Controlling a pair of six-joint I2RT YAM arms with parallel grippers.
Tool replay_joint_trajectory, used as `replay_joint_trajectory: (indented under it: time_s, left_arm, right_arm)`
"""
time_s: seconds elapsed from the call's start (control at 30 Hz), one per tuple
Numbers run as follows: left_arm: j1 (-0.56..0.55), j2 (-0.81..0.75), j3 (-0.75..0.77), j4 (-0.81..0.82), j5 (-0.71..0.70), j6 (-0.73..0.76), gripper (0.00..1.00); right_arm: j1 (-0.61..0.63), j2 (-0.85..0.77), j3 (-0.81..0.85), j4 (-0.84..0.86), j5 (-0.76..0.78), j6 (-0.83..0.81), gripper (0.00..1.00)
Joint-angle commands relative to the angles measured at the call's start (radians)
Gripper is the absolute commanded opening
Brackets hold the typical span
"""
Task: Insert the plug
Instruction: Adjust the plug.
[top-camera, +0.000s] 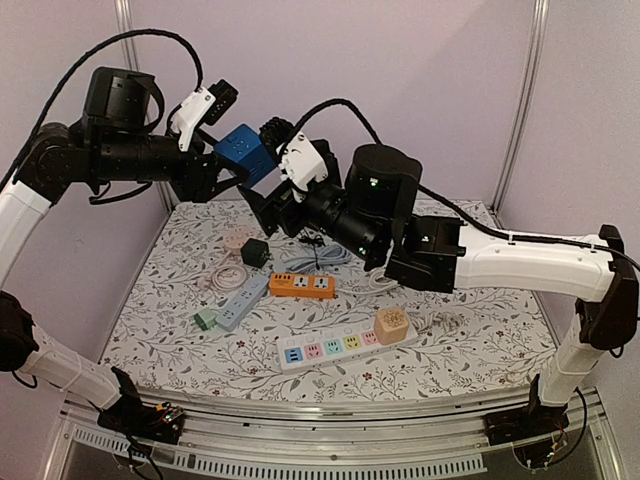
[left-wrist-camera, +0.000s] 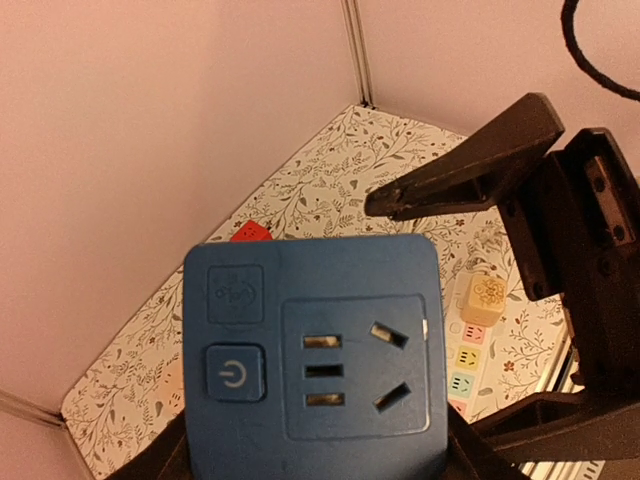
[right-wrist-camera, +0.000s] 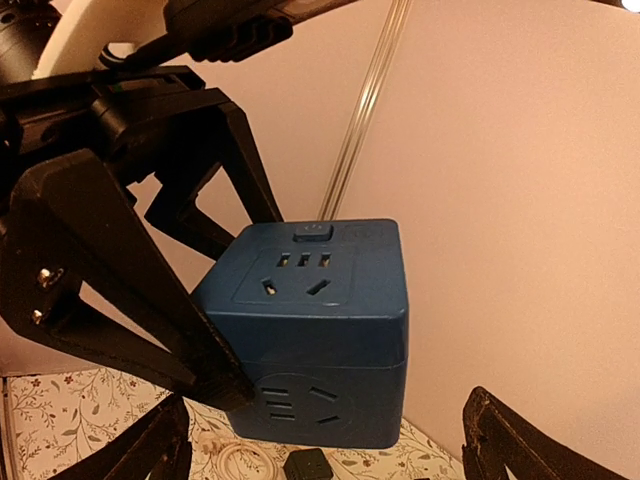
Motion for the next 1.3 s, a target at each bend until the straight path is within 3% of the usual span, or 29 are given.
replay_joint_trajectory:
  time_s: [0.0, 0.2, 0.53, 0.67, 0.73, 0.87, 0.9, 0.93, 0.97, 1.0, 1.1, 1.17, 1.27]
  left_arm:
    - [-0.011, 0.002, 0.015, 0.025, 0.085, -0.015, 0.00]
    - [-0.011, 0.009, 0.021, 0.027, 0.087, -0.018, 0.00]
    - [-0.011, 0.007, 0.007, 0.028, 0.085, -0.021, 0.00]
    - [-0.011, 0.003, -0.007, 0.030, 0.087, -0.018, 0.00]
    - [-0.011, 0.000, -0.018, 0.030, 0.092, -0.011, 0.00]
    - [-0.011, -0.014, -0.035, 0.027, 0.109, 0.024, 0.01]
    - [-0.011, -0.021, -0.037, 0.023, 0.137, 0.046, 0.17]
    - [-0.012, -0.029, -0.038, 0.010, 0.186, 0.082, 0.44]
    - [-0.012, -0.040, -0.038, -0.008, 0.250, 0.129, 0.78]
    - [-0.011, -0.051, -0.038, -0.032, 0.318, 0.173, 0.96]
    - [-0.010, -0.093, -0.047, -0.107, 0.429, 0.250, 0.99]
    - [-0.010, -0.142, -0.070, -0.137, 0.504, 0.364, 1.00]
    - [-0.010, -0.240, -0.156, -0.107, 0.546, 0.508, 0.99]
  right_arm:
    - [-0.003, 0.049, 0.020, -0.001, 0.044, -0.015, 0.93]
    - [-0.002, 0.066, 0.038, -0.006, 0.029, -0.038, 0.93]
    - [-0.002, 0.085, 0.086, 0.010, 0.110, -0.006, 0.78]
    - [-0.002, 0.086, 0.088, 0.010, 0.102, 0.010, 0.54]
    - [-0.002, 0.086, 0.085, 0.009, 0.102, 0.013, 0.34]
    - [-0.002, 0.074, 0.060, 0.004, 0.079, 0.019, 0.04]
    - [-0.003, 0.068, 0.050, -0.002, 0.053, 0.018, 0.00]
    - [-0.002, 0.056, 0.037, -0.010, 0.020, 0.013, 0.00]
    - [-0.004, 0.045, 0.024, -0.028, -0.025, 0.010, 0.00]
    - [-0.006, 0.029, 0.013, -0.055, -0.076, 0.003, 0.00]
    - [-0.033, -0.042, -0.028, -0.155, -0.257, 0.016, 0.00]
    - [-0.062, -0.107, -0.076, -0.180, -0.456, 0.041, 0.00]
    - [-0.088, -0.205, -0.144, -0.191, -0.620, 0.062, 0.00]
